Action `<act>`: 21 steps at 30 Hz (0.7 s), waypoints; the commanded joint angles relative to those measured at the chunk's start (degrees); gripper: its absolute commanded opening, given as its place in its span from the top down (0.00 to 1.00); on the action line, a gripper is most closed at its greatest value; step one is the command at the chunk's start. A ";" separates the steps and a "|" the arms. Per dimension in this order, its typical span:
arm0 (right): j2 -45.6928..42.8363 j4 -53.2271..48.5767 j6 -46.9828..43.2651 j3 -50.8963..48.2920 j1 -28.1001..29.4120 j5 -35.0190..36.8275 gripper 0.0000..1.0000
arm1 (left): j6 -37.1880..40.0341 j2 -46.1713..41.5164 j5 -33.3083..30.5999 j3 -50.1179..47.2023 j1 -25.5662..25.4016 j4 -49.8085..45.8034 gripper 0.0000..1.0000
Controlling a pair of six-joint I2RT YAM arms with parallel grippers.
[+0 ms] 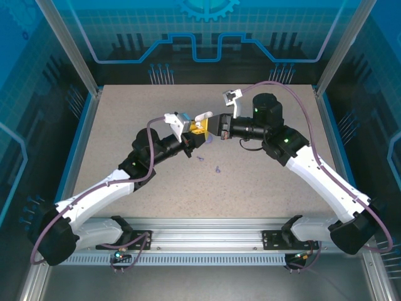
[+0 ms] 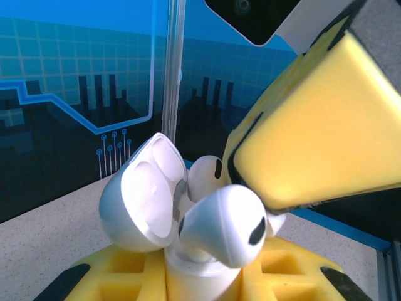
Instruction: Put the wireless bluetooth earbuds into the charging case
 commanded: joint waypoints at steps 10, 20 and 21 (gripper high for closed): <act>-1.70 -4.56 -1.36 0.24 0.46 7.32 0.90 | -0.12 -2.54 0.30 0.12 -0.40 3.06 1.00; -2.12 -9.45 -5.39 3.35 0.63 9.65 0.69 | 0.68 -2.41 3.52 0.61 -0.42 -1.03 1.00; -2.15 -9.96 -5.76 3.68 0.64 9.85 0.68 | 0.68 -2.33 3.88 0.69 -0.42 -1.58 1.00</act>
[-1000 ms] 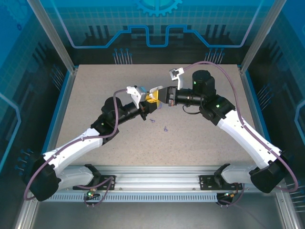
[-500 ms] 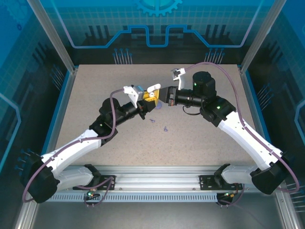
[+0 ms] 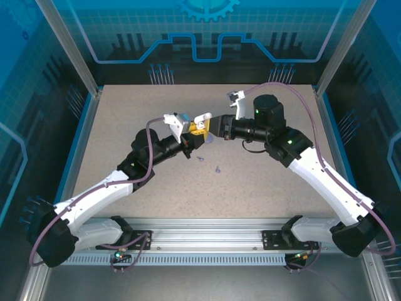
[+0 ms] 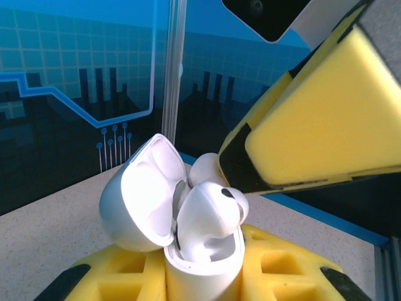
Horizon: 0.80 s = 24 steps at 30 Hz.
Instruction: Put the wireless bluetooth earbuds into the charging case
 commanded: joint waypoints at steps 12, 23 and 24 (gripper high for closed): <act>1.06 -18.65 -18.04 12.01 2.67 3.36 0.75 | 0.35 -1.31 6.57 2.39 -0.34 -5.83 1.00; 5.01 -23.31 -22.41 14.69 5.15 -2.31 0.83 | 0.11 -0.63 8.86 4.12 -0.40 -7.49 1.00; 5.26 -23.39 -22.46 14.79 5.25 -2.40 0.83 | 0.13 -0.64 9.12 4.20 -0.40 -7.50 1.00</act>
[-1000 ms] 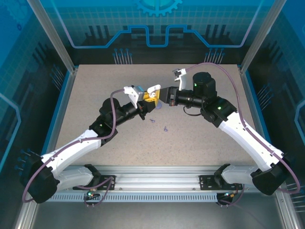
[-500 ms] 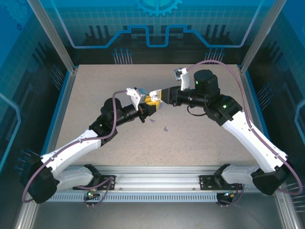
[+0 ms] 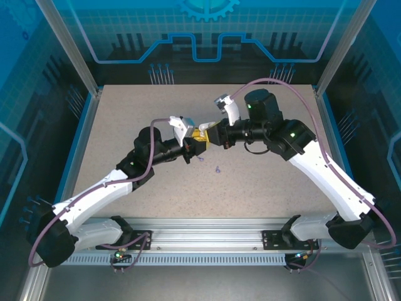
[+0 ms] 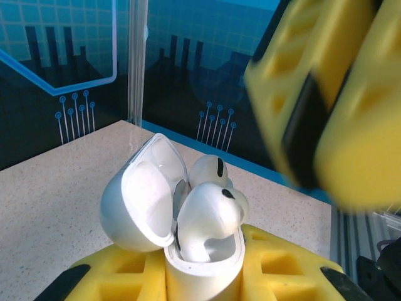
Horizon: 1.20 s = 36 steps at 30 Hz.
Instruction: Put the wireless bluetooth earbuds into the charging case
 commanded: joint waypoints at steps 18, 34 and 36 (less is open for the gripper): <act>0.40 -5.41 -2.00 2.68 0.82 7.85 0.73 | 1.25 -0.72 6.15 2.26 -0.39 -1.20 1.00; -0.42 -4.29 -3.51 2.59 1.05 0.31 0.67 | 0.76 -0.58 7.37 2.24 -0.36 -1.53 1.00; -0.38 -4.17 -3.60 2.68 1.14 -0.47 0.68 | 0.76 -0.42 7.34 2.34 -0.37 -1.51 1.00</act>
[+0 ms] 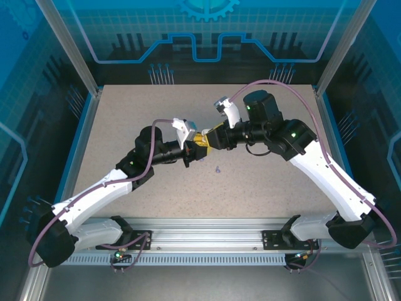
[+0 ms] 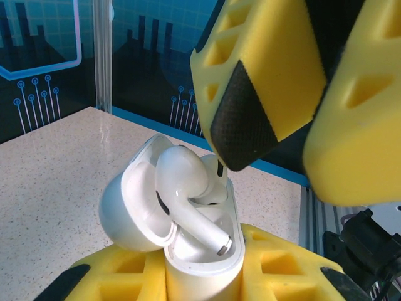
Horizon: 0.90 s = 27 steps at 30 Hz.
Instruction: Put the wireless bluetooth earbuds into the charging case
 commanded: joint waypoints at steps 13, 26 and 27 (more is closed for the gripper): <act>-3.05 -1.55 -1.78 0.87 0.76 8.26 0.54 | 0.72 -0.57 2.35 1.99 -0.34 1.07 1.00; -0.71 -3.72 -2.82 1.48 0.94 4.71 0.49 | 0.58 -0.34 3.38 2.88 -0.36 0.85 1.00; -0.47 -3.93 -2.85 1.49 0.97 4.63 0.49 | 0.55 -0.26 3.46 2.91 -0.34 0.93 1.00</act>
